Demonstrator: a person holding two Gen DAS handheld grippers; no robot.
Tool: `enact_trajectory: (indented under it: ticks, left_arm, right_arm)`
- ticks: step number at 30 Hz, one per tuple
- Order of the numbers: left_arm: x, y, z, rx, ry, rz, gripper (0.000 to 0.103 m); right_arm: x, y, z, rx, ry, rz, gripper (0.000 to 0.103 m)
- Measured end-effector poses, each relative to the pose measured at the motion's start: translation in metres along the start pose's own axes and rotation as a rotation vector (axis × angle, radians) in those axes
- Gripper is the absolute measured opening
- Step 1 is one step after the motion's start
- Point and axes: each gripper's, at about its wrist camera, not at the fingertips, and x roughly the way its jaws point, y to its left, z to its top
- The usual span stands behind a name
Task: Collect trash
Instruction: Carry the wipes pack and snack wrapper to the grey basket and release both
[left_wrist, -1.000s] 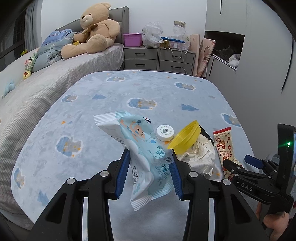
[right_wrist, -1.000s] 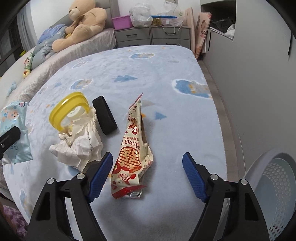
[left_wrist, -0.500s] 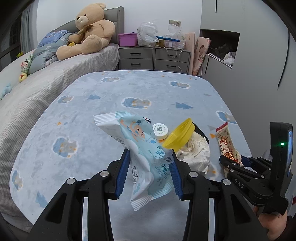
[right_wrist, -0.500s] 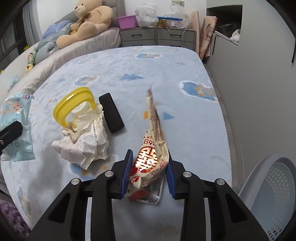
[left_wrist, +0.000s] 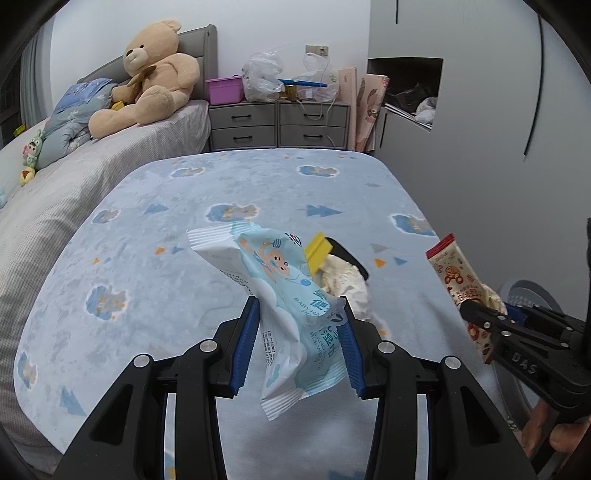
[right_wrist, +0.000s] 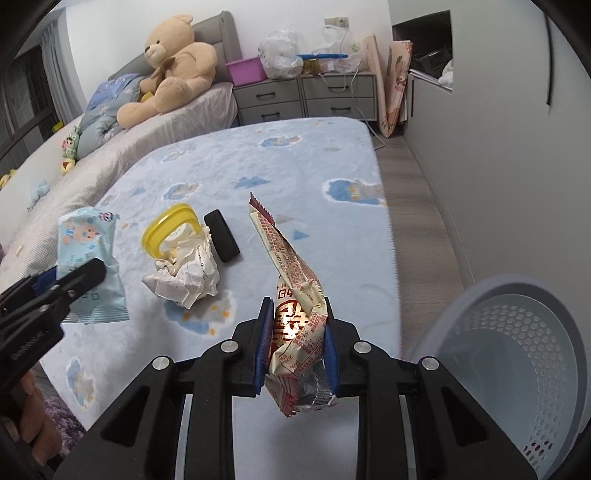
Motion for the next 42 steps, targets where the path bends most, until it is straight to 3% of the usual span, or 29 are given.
enact_trajectory:
  ticks: [10, 17, 30, 42]
  left_arm:
    - [-0.011, -0.06, -0.011, 0.106, -0.001, -0.121, 0.041]
    - [-0.017, -0.119, -0.023, 0.197, 0.021, -0.225, 0.041]
    - [-0.002, -0.221, -0.027, 0.346, 0.083, -0.383, 0.041]
    - [0.02, -0.255, -0.027, 0.388, 0.12, -0.448, 0.041]
  right_arm:
    - [-0.076, -0.082, -0.032, 0.173, -0.07, -0.098, 0.024]
    - [-0.117, -0.126, -0.058, 0.209, -0.089, -0.174, 0.024]
    - [-0.12, -0.18, -0.08, 0.348, -0.089, -0.167, 0.025]
    - [-0.112, -0.199, -0.085, 0.383, -0.054, -0.204, 0.026]
